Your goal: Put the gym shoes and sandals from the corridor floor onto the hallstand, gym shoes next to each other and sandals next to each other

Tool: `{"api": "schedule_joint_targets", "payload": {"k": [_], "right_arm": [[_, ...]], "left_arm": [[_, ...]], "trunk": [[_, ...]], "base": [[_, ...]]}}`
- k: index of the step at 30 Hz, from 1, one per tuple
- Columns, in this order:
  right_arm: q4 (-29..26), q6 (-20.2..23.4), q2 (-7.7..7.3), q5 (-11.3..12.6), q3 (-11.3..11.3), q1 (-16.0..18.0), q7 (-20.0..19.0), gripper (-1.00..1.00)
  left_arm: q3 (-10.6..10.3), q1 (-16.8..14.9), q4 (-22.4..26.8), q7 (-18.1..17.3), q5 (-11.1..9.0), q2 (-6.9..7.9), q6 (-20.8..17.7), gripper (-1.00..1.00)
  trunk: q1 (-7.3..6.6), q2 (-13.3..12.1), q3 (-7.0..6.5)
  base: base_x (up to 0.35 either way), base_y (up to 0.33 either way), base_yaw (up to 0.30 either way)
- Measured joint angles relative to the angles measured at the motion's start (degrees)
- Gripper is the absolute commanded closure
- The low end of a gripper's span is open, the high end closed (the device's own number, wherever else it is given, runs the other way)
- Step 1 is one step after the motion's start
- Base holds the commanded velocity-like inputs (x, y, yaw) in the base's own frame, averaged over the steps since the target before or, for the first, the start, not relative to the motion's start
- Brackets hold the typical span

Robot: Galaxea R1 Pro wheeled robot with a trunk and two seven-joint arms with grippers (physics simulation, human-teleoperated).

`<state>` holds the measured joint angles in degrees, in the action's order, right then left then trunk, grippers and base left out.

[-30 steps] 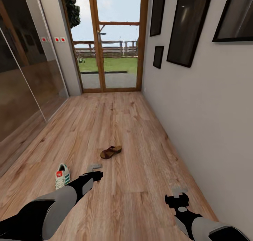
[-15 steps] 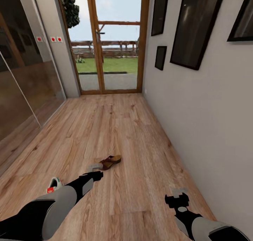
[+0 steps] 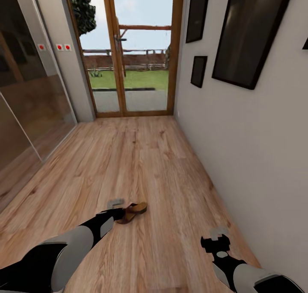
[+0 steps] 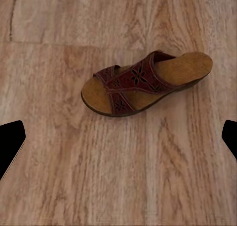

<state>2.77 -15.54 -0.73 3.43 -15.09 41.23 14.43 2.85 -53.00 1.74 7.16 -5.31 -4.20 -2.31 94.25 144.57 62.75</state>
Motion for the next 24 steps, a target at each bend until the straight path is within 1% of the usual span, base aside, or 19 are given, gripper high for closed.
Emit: {"api": "schedule_joint_targets", "payload": {"k": [19, 24], "right_arm": [[0.0, 0.0, 0.00, 0.0, 0.0, 0.0, 0.0, -1.00], [0.0, 0.0, 0.00, 0.0, 0.0, 0.0, 0.0, -1.00]], "left_arm": [[0.0, 0.0, 0.0, 0.0, 0.0, 0.00, 0.0, -1.00], [0.0, 0.0, 0.0, 0.0, 0.0, 0.00, 0.0, -1.00]], "trunk": [[0.00, 0.0, 0.00], [0.02, 0.0, 0.00]], "base": [[0.347, 0.000, 0.000], [0.212, 0.000, 0.000]]}}
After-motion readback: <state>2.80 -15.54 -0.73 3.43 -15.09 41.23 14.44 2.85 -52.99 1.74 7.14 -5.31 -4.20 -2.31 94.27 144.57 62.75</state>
